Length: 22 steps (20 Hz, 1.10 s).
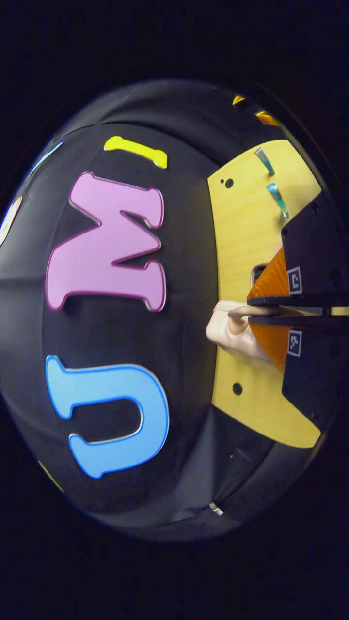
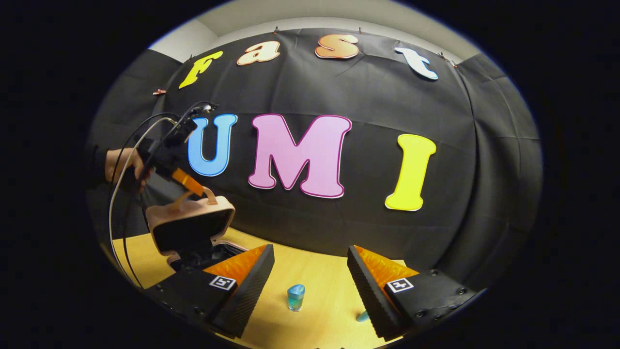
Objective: First open the suitcase, pack the skin care products into it, and then close the suitcase.
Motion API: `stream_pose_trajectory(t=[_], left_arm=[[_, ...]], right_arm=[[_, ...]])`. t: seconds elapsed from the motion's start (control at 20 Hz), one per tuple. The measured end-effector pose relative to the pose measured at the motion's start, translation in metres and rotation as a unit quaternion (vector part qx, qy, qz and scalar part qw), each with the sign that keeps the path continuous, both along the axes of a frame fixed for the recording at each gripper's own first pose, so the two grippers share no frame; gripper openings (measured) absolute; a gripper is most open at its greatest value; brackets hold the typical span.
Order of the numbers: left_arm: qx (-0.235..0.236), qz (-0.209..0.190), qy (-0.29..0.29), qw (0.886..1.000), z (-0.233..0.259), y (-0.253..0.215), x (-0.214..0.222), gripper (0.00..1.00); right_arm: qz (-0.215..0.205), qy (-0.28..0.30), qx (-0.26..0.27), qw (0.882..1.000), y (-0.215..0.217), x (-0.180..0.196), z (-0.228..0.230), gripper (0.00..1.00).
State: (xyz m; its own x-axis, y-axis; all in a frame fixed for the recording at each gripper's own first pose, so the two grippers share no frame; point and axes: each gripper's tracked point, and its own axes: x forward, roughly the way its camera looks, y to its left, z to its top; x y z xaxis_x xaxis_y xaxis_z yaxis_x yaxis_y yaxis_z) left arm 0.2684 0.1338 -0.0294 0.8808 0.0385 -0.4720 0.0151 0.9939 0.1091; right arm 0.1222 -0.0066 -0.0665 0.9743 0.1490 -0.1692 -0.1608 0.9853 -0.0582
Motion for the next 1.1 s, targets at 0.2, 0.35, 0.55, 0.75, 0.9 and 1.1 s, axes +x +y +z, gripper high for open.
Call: stream_pose_trajectory(t=[0.2,0.35,0.55,0.75,0.9,1.1], left_arm=[[0.053,0.032,-0.018,0.998,-0.007,0.114,0.018,0.12],[0.050,0.057,-0.017,0.997,-0.040,0.188,0.030,0.12],[0.060,0.096,0.000,0.994,-0.092,0.269,0.041,0.12],[0.025,0.132,0.036,0.990,-0.151,0.305,0.054,0.12],[0.009,0.143,0.049,0.988,-0.180,0.310,0.058,0.12],[0.012,0.194,0.065,0.979,-0.190,0.322,0.044,0.19]], right_arm=[[-0.009,0.015,0.039,0.999,0.020,-0.003,0.004,0.96],[-0.033,0.021,0.034,0.999,0.020,-0.008,0.003,0.96],[-0.056,0.014,0.021,0.998,0.021,-0.015,0.000,0.96],[-0.065,0.030,0.006,0.997,0.022,-0.010,-0.022,0.96],[-0.093,0.042,0.015,0.995,0.015,-0.009,-0.034,0.96],[-0.119,0.042,0.002,0.992,0.002,-0.009,-0.043,0.96]])
